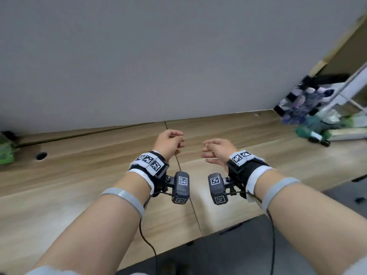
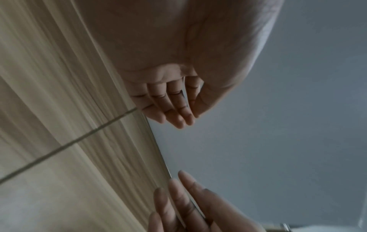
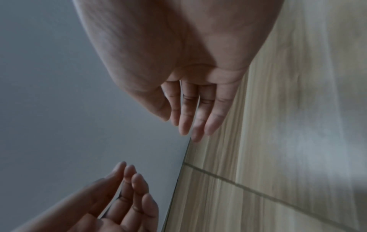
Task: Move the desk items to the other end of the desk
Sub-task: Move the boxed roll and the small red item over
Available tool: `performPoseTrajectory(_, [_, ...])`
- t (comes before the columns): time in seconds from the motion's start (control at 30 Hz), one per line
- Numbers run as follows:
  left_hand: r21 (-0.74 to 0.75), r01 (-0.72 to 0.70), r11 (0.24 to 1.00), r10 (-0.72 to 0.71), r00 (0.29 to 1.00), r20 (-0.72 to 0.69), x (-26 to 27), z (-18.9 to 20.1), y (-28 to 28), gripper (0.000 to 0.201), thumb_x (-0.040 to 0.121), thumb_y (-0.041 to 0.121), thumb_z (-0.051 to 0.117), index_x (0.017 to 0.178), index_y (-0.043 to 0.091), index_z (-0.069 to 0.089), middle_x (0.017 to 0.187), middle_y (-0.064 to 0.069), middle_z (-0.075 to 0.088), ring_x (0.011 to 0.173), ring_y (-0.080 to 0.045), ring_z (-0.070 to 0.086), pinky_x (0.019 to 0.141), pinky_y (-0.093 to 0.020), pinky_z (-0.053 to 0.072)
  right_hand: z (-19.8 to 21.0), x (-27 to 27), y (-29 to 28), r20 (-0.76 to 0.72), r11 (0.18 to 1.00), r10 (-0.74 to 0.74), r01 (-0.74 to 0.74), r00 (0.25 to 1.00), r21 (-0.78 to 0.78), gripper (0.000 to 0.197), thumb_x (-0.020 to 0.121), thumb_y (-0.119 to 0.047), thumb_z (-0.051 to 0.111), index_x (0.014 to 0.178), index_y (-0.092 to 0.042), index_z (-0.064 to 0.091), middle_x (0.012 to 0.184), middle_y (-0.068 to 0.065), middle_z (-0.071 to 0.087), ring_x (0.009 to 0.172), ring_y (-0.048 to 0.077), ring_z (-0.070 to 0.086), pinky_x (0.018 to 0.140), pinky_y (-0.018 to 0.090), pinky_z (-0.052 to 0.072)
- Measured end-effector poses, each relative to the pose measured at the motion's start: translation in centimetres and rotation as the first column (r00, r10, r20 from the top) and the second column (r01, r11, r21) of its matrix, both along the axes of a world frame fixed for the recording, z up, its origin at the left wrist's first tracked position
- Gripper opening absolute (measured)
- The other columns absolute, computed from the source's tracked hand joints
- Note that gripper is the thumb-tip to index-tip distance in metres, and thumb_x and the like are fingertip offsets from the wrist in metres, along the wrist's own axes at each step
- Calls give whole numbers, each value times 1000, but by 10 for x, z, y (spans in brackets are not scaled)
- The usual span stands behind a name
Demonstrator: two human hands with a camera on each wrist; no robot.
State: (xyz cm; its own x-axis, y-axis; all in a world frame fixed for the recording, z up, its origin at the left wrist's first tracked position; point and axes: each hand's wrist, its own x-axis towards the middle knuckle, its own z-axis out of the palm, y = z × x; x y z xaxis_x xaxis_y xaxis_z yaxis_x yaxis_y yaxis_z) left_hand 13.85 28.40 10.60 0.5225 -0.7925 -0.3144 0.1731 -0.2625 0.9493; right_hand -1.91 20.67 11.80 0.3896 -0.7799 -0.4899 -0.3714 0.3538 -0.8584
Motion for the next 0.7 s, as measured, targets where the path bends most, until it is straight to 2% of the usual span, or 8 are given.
performPoseTrajectory(0.13, [6, 120, 993, -120, 993, -11, -62, 2, -54, 14, 94, 2, 52, 100, 12, 60, 91, -5, 66, 71, -15, 61, 67, -29, 49, 2, -74, -29, -5, 993, -121, 121, 993, -15, 18, 100, -5, 46, 111, -6, 60, 86, 7, 63, 69, 20, 63, 65, 29, 52])
performPoseTrajectory(0.3, [0, 268, 963, -268, 963, -35, -152, 9, -111, 16, 95, 1, 51, 93, 15, 60, 84, -2, 65, 69, -15, 61, 69, -29, 47, 6, -173, -74, 19, 965, -258, 259, 966, -38, 17, 100, -5, 46, 107, -7, 61, 84, 7, 63, 68, 19, 62, 66, 29, 51])
performPoseTrajectory(0.53, [13, 358, 934, -359, 933, 24, -308, -1, -218, 14, 94, 3, 52, 96, 14, 60, 86, -3, 65, 71, -16, 61, 65, -28, 47, -8, -331, -161, 74, 941, -328, 333, 942, -62, 18, 99, -4, 45, 107, -6, 61, 84, 9, 62, 66, 18, 61, 65, 28, 50])
performPoseTrajectory(0.6, [24, 378, 925, -378, 926, 9, -361, -5, -252, 14, 95, 3, 52, 94, 14, 60, 86, -3, 65, 71, -15, 61, 65, -28, 47, -11, -384, -189, 54, 936, -342, 345, 938, -70, 19, 99, -5, 46, 107, -6, 63, 86, 10, 62, 65, 18, 61, 63, 28, 50])
performPoseTrajectory(0.7, [31, 394, 919, -393, 919, -32, -434, -4, -297, 15, 95, 2, 51, 91, 15, 59, 84, -3, 65, 70, -16, 61, 64, -28, 46, -5, -460, -232, 9, 931, -355, 355, 935, -87, 18, 97, -4, 47, 98, -10, 64, 84, 10, 64, 63, 18, 60, 61, 28, 50])
